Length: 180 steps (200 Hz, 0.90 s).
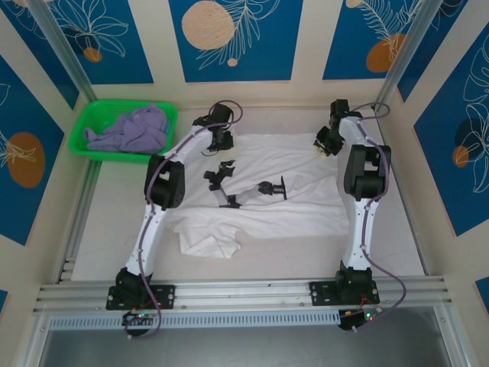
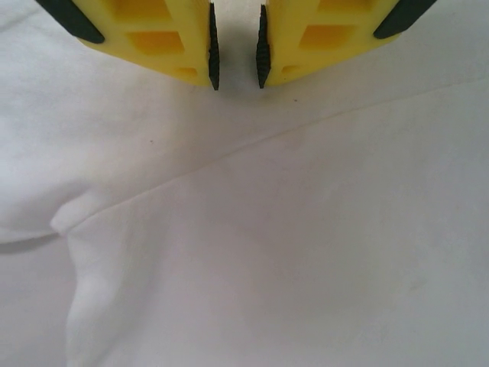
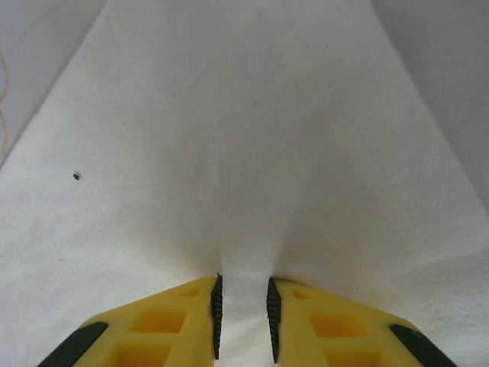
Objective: Fold and stack the t-shirts
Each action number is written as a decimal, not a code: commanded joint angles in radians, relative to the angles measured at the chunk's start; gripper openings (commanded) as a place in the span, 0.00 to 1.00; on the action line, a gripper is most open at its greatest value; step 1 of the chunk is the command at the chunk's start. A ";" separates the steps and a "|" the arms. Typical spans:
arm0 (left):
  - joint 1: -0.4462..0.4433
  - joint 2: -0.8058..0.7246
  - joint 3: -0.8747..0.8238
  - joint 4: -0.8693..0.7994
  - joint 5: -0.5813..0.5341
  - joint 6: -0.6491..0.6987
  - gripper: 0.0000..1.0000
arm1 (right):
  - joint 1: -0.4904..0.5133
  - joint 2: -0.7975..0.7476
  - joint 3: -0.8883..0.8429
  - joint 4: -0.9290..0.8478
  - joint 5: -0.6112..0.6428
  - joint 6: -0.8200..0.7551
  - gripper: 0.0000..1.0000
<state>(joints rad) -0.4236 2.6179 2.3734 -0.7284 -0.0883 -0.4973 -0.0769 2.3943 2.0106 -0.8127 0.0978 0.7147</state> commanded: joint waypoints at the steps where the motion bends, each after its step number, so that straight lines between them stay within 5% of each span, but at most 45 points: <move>1: -0.018 0.115 0.126 -0.103 0.096 0.001 0.23 | -0.057 0.061 0.036 -0.069 -0.036 0.028 0.28; 57: -0.023 0.217 0.306 0.032 0.200 -0.087 0.24 | -0.153 0.187 0.270 -0.131 -0.125 0.045 0.29; 130: 0.036 0.247 0.343 0.203 0.217 -0.204 0.29 | -0.168 0.405 0.605 -0.098 -0.315 0.121 0.34; 180: 0.088 0.191 0.384 0.219 0.253 -0.179 0.47 | -0.151 0.371 0.667 -0.027 -0.406 0.124 0.54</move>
<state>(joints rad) -0.3729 2.8388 2.7033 -0.5373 0.1272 -0.6804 -0.2432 2.7609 2.6270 -0.8562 -0.2382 0.8337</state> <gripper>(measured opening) 0.399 0.498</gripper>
